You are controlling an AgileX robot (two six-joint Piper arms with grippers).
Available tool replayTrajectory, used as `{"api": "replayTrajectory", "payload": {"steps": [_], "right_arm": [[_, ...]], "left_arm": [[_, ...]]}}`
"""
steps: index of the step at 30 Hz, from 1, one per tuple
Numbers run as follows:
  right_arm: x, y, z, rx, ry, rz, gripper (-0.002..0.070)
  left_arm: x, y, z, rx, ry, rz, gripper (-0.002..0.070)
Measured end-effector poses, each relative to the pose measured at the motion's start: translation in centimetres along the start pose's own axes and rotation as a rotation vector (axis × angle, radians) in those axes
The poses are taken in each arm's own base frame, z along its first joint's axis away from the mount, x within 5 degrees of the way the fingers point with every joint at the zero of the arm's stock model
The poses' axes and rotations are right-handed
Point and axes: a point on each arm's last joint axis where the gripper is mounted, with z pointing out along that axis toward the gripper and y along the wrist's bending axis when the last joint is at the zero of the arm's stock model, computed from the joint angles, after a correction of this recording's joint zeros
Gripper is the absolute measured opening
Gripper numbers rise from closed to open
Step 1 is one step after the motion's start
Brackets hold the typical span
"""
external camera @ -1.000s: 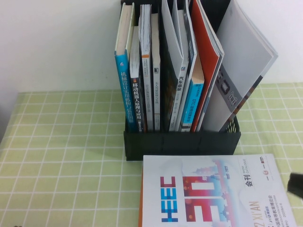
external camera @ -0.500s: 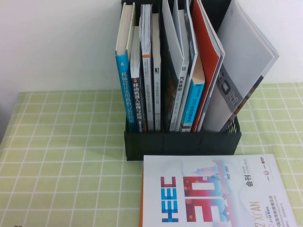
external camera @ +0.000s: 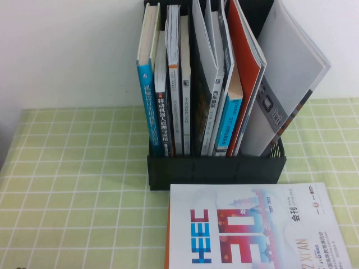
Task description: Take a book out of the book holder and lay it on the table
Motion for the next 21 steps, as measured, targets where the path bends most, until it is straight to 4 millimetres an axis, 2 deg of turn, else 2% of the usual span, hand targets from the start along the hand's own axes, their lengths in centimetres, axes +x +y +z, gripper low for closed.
{"api": "replayTrajectory", "payload": {"steps": [2, 21], "right_arm": [[0.94, 0.13, 0.13, -0.015, 0.069, 0.011, -0.0001], [0.96, -0.08, 0.14, 0.030, 0.071, 0.041, -0.0001]], "left_arm": [[0.00, 0.00, 0.00, 0.000, 0.000, 0.000, -0.0002], [0.00, 0.00, 0.00, 0.000, 0.000, 0.002, -0.0002]]}}
